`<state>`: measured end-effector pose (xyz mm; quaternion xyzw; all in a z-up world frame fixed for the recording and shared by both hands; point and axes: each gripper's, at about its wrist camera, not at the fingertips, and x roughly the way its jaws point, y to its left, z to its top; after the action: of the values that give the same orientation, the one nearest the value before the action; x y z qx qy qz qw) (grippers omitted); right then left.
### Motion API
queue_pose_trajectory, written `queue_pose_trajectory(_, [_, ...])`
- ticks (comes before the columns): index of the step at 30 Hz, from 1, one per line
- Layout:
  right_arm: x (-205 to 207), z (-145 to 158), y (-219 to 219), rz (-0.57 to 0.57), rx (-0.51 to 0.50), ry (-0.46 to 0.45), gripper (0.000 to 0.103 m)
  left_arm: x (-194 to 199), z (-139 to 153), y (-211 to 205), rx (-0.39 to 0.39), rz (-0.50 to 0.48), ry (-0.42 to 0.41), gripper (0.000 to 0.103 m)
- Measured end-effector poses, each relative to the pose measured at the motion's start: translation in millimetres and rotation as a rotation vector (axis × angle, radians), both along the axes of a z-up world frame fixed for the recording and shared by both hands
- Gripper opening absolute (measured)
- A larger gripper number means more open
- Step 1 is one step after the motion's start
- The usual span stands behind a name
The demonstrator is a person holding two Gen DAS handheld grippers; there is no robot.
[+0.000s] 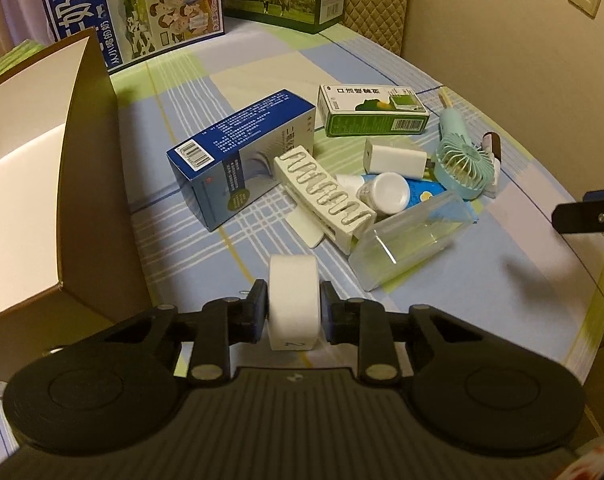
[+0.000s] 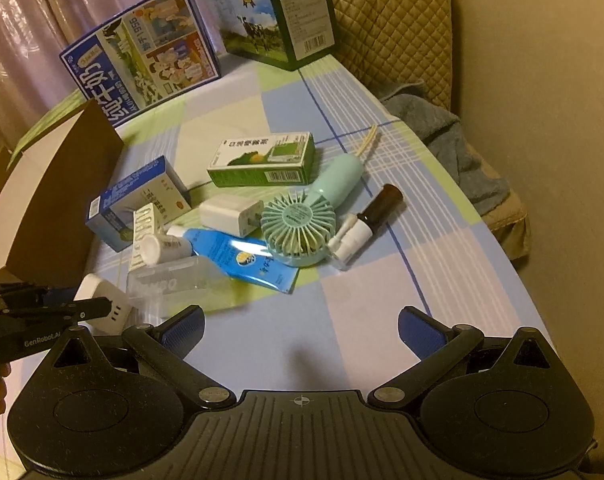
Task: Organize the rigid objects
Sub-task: 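Grasp the white plug adapter with the left gripper while the right gripper approaches the brown spray bottle, then lift the white plug adapter with the left gripper while the right gripper grasps the brown spray bottle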
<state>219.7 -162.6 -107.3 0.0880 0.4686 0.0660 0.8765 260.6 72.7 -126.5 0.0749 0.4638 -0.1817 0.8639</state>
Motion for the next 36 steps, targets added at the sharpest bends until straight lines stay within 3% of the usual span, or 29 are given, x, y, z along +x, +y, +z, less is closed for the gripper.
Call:
queue_pose_trajectory(4, [10, -2, -3, 0.041, -0.013, -0.014, 0.101, 0, 1, 5, -0.014, 0.037, 0.007, 0.023])
queue_pose_trajectory(8, [27, -2, -14, 0.159, -0.049, -0.066, 0.101, -6, 2, 9, -0.009, 0.108, 0.007, 0.023])
queue_pose_trajectory(16, [60, -21, -42, 0.469, -0.152, -0.146, 0.101, -35, 7, 13, -0.01, 0.371, 0.028, 0.023])
queue_pose_trajectory(21, [81, -43, -52, 0.616, -0.188, -0.133, 0.101, -55, 8, 6, 0.0, 0.504, 0.034, 0.023])
queue_pose_trajectory(36, [106, -74, -50, 0.772, -0.213, -0.117, 0.101, -93, 15, 4, 0.028, 0.751, 0.012, 0.023])
